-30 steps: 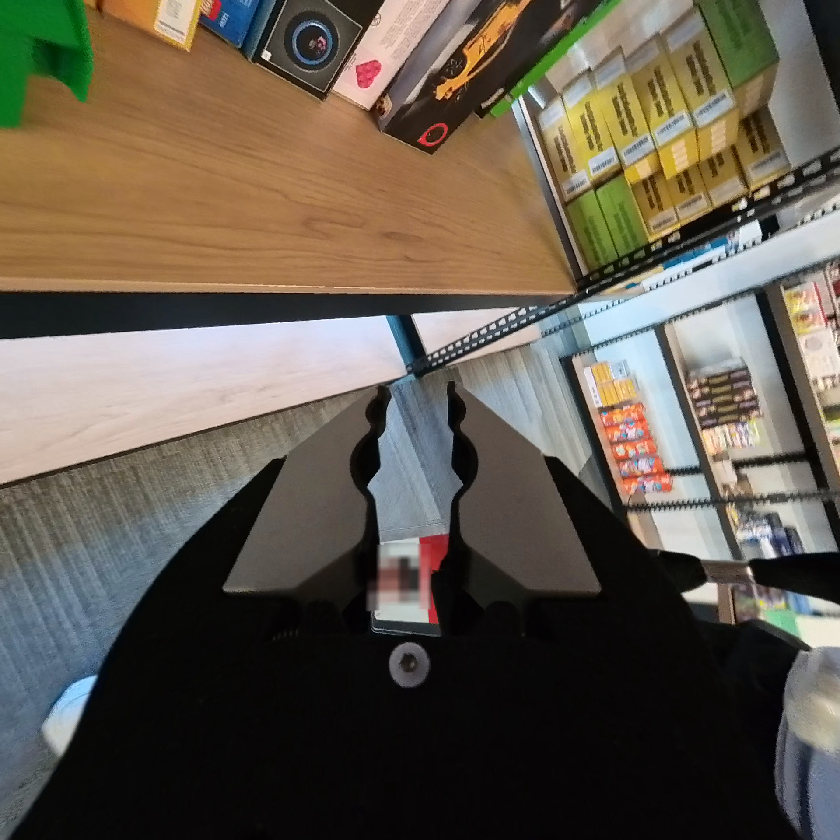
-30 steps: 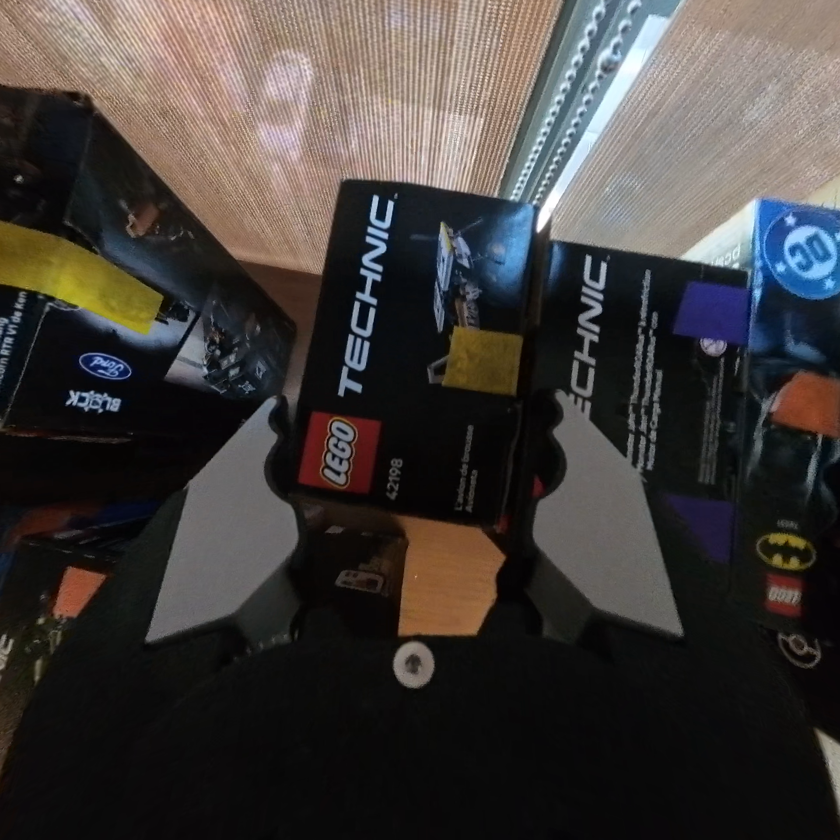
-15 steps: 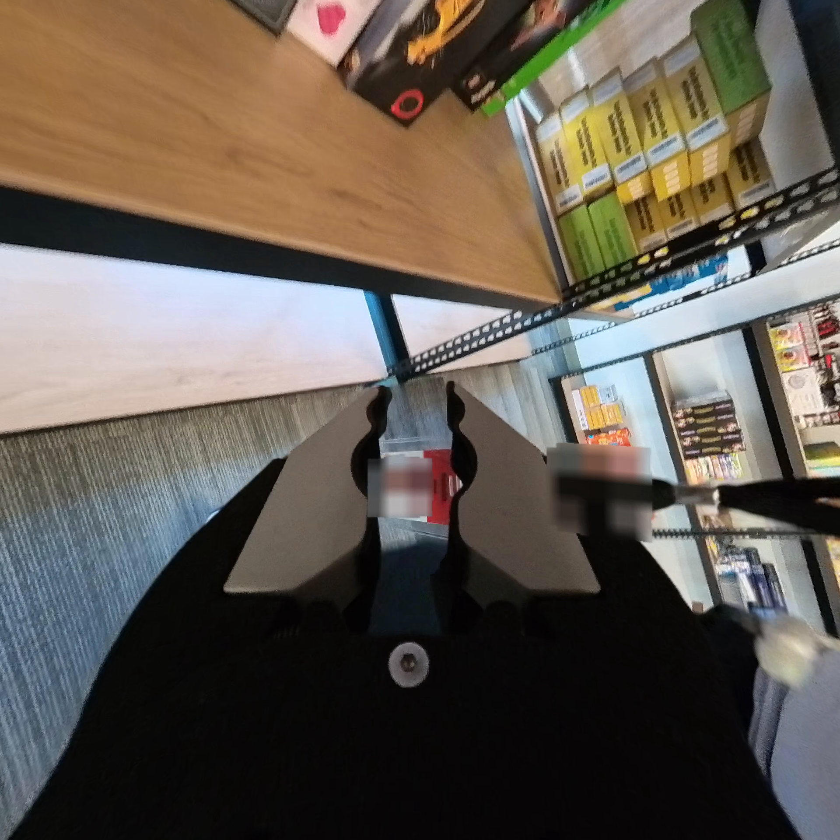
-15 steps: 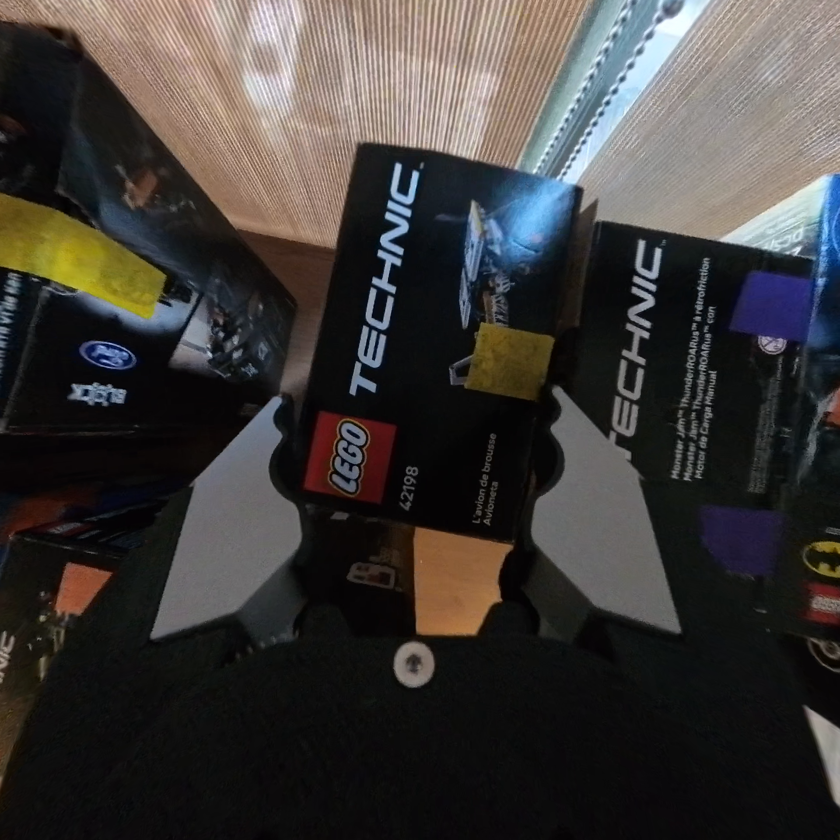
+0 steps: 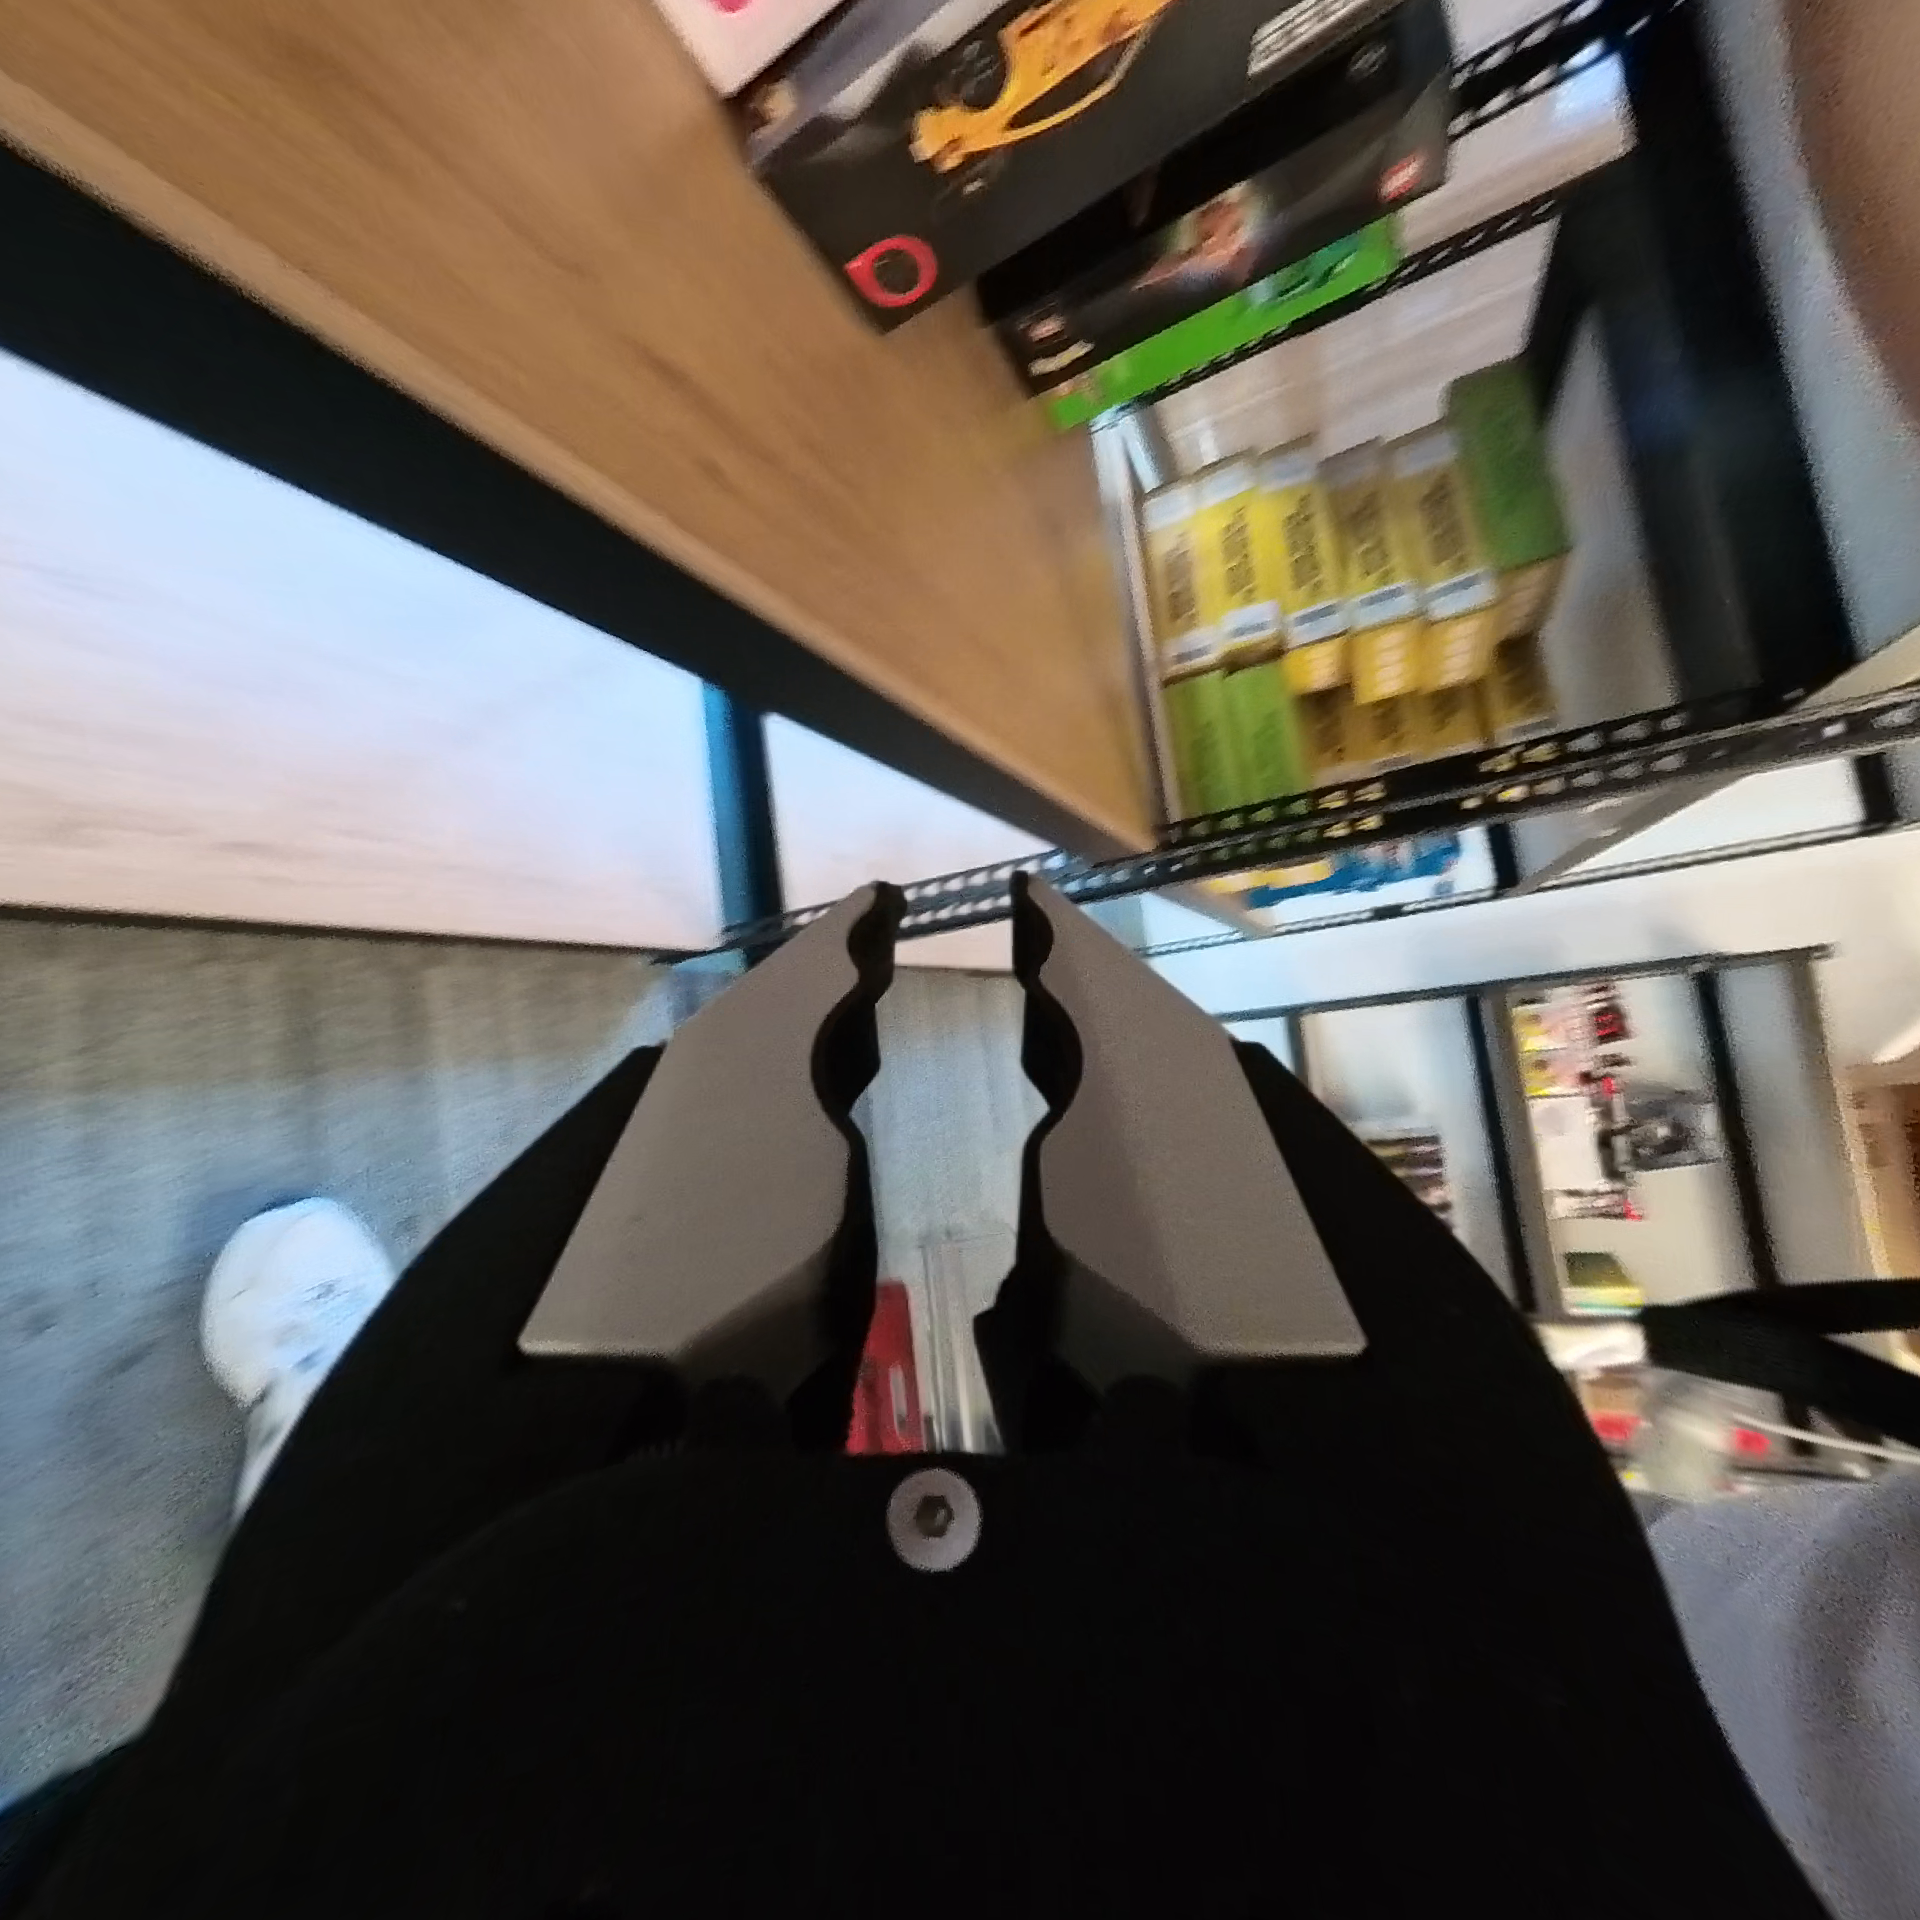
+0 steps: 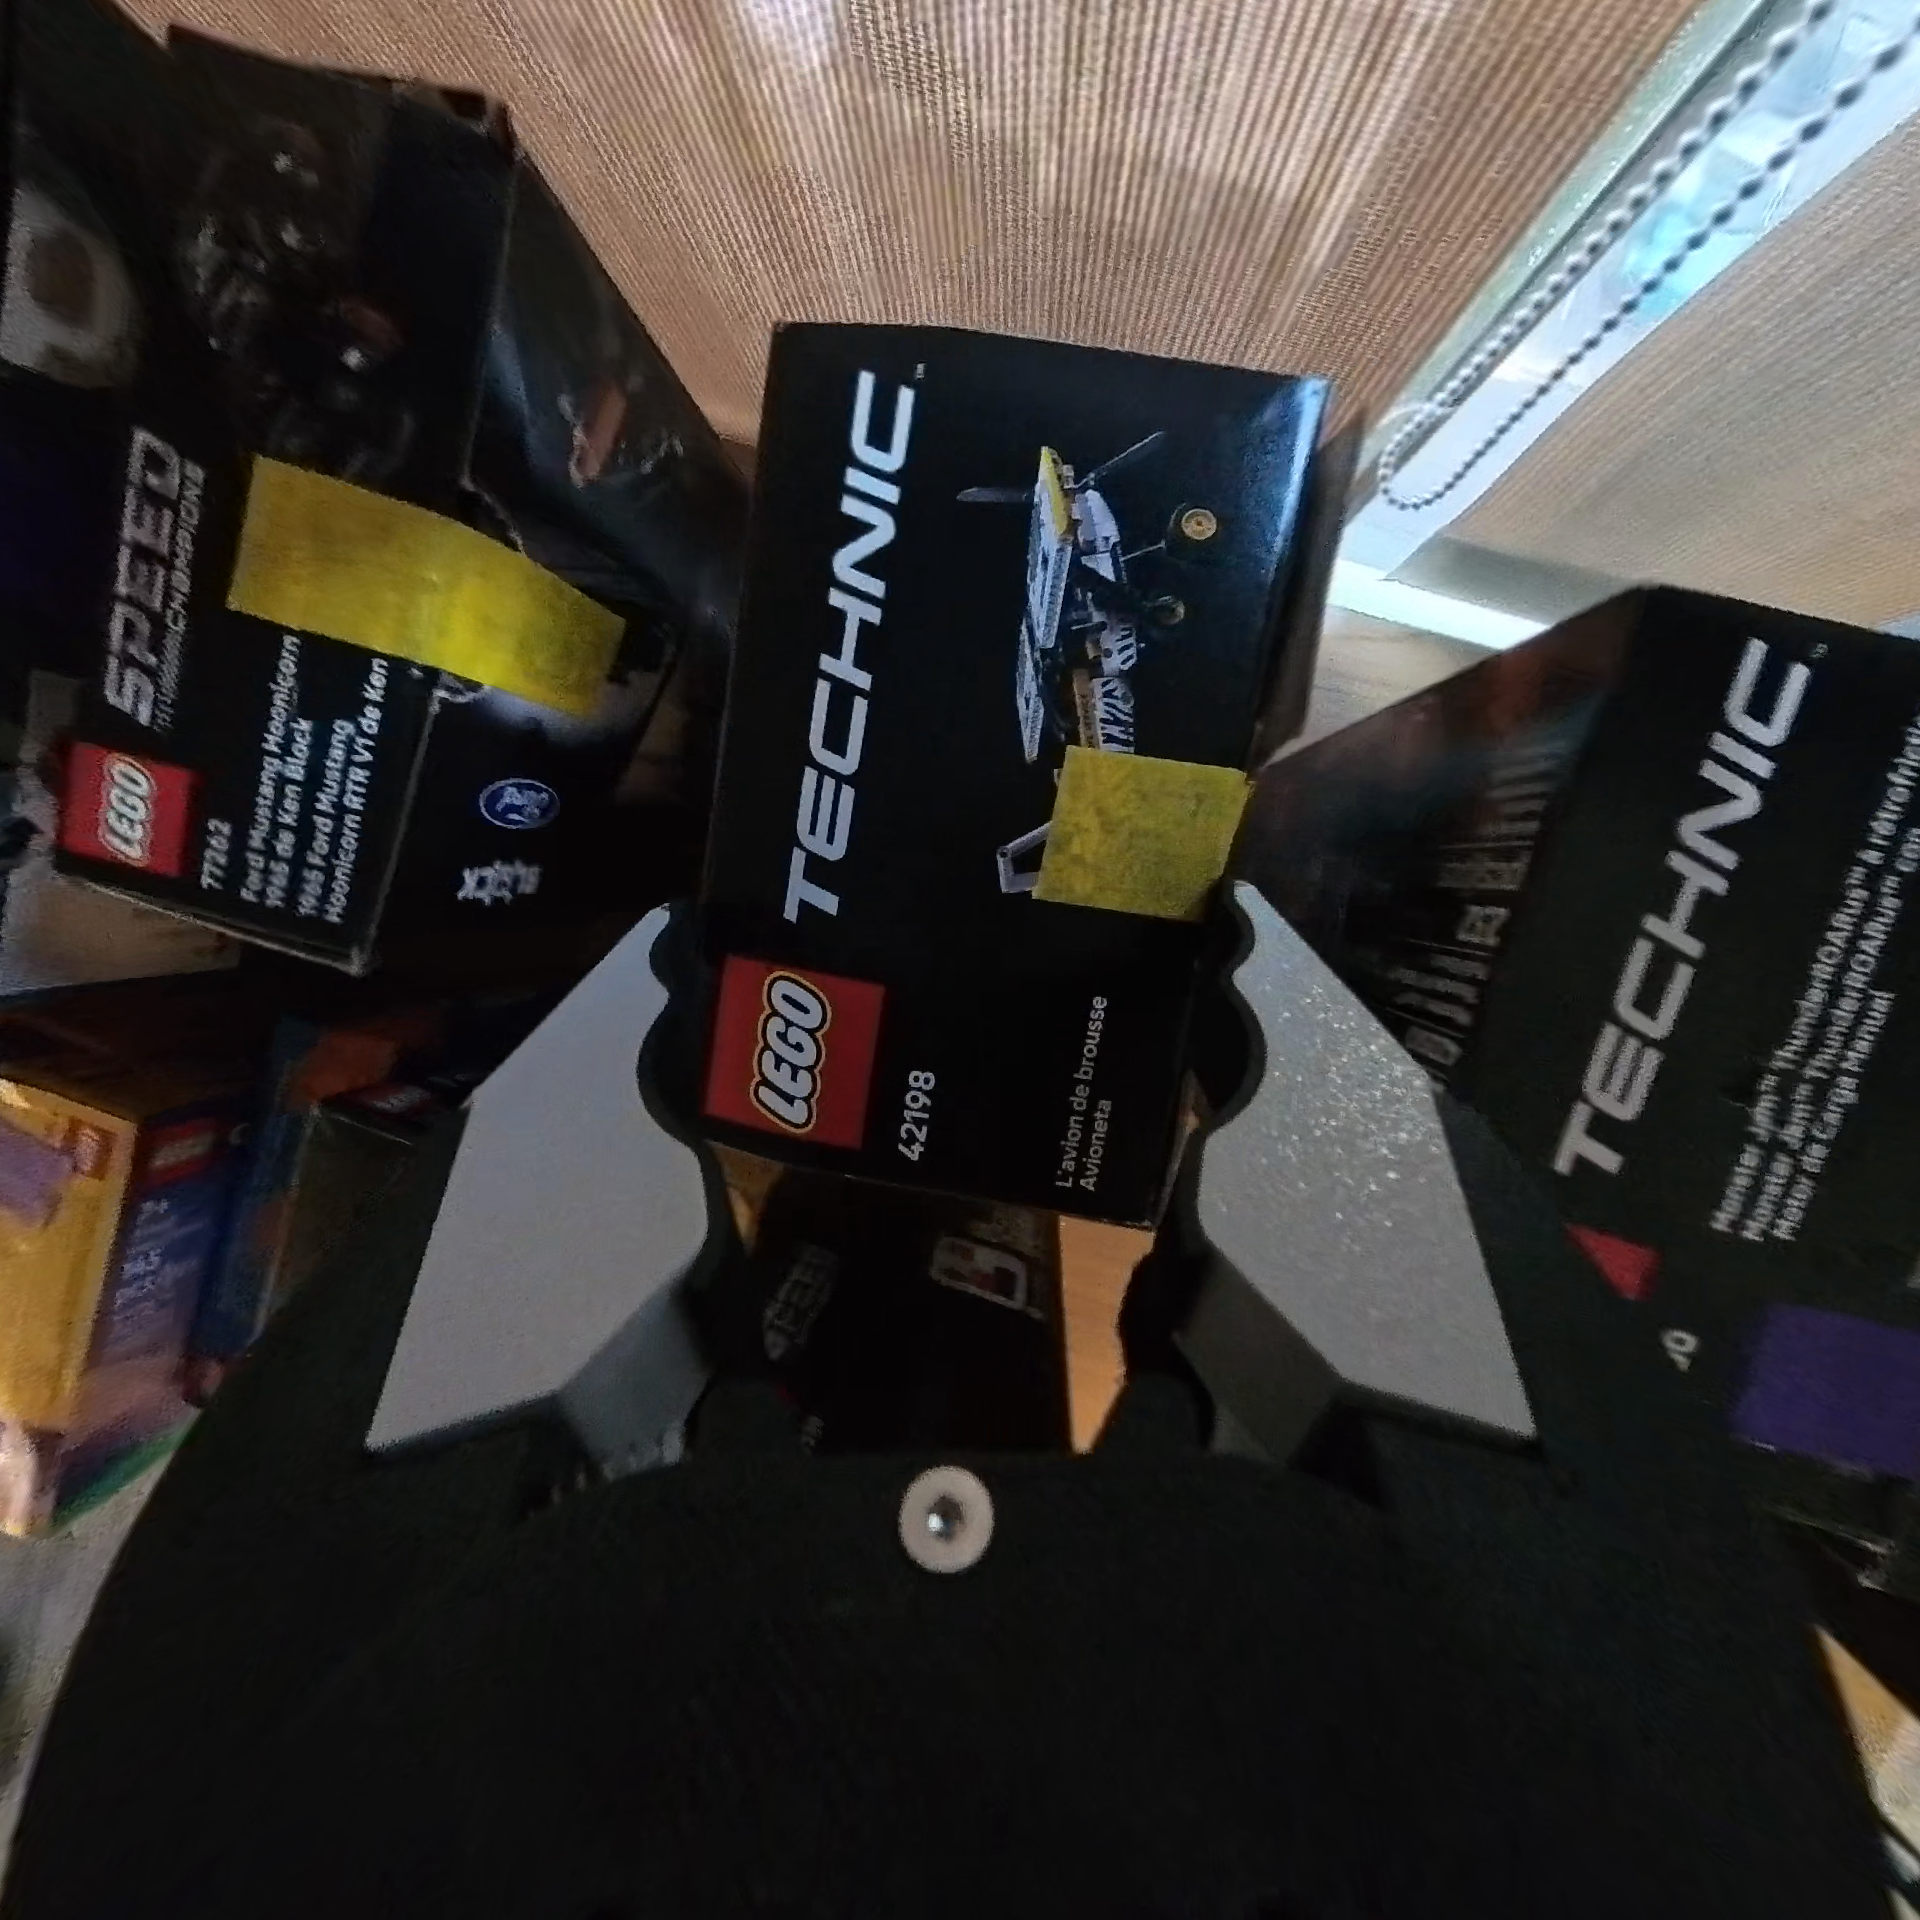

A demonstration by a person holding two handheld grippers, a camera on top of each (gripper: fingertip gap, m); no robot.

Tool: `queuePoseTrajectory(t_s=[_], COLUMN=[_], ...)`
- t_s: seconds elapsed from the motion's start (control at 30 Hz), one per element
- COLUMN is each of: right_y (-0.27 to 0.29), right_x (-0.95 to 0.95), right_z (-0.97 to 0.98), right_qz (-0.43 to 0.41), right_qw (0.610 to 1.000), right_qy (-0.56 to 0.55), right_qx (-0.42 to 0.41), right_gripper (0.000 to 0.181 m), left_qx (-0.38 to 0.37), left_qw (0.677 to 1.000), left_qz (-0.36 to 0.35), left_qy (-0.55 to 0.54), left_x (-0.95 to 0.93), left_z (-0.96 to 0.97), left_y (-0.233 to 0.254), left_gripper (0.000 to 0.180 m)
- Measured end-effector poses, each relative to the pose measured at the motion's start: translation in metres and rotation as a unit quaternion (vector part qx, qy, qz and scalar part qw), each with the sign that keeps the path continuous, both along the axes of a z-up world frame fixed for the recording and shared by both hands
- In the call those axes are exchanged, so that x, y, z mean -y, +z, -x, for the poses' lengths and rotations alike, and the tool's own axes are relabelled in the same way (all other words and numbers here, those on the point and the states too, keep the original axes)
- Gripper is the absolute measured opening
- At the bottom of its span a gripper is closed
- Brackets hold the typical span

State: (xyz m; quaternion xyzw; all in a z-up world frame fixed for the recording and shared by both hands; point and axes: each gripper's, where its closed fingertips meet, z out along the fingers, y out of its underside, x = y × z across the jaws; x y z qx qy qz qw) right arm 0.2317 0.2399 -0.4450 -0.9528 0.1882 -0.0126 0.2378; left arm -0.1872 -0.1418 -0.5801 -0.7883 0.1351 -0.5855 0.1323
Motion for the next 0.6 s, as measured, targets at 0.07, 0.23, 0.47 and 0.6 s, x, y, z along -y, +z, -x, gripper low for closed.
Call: queuePoseTrajectory(t_s=[0.07, 0.23, 0.47, 0.6], right_y=[0.003, 0.012, -0.003, -0.018], right_x=[-0.009, -0.035, -0.034, -0.037], right_z=[0.009, 0.048, 0.030, 0.039], right_qz=[-0.012, -0.087, -0.101, -0.130], right_qw=[1.000, 0.978, 0.981, 0.947], right_qy=[-0.013, -0.018, -0.001, -0.032], right_qx=[-0.019, -0.188, -0.165, -0.291], right_gripper=[0.094, 0.056, 0.088, 0.103], left_qx=[0.006, 0.006, 0.010, 0.018], left_qw=[1.000, 0.999, 0.999, 0.999], left_qz=[-0.005, -0.023, -0.036, -0.023], left_qy=[-0.001, -0.031, -0.029, -0.028], left_x=[0.002, 0.003, -0.003, 0.001], left_z=[-0.012, -0.027, -0.025, -0.029], left_y=[0.008, 0.020, 0.023, 0.021], left_gripper=[0.020, 0.020, 0.020, 0.020])
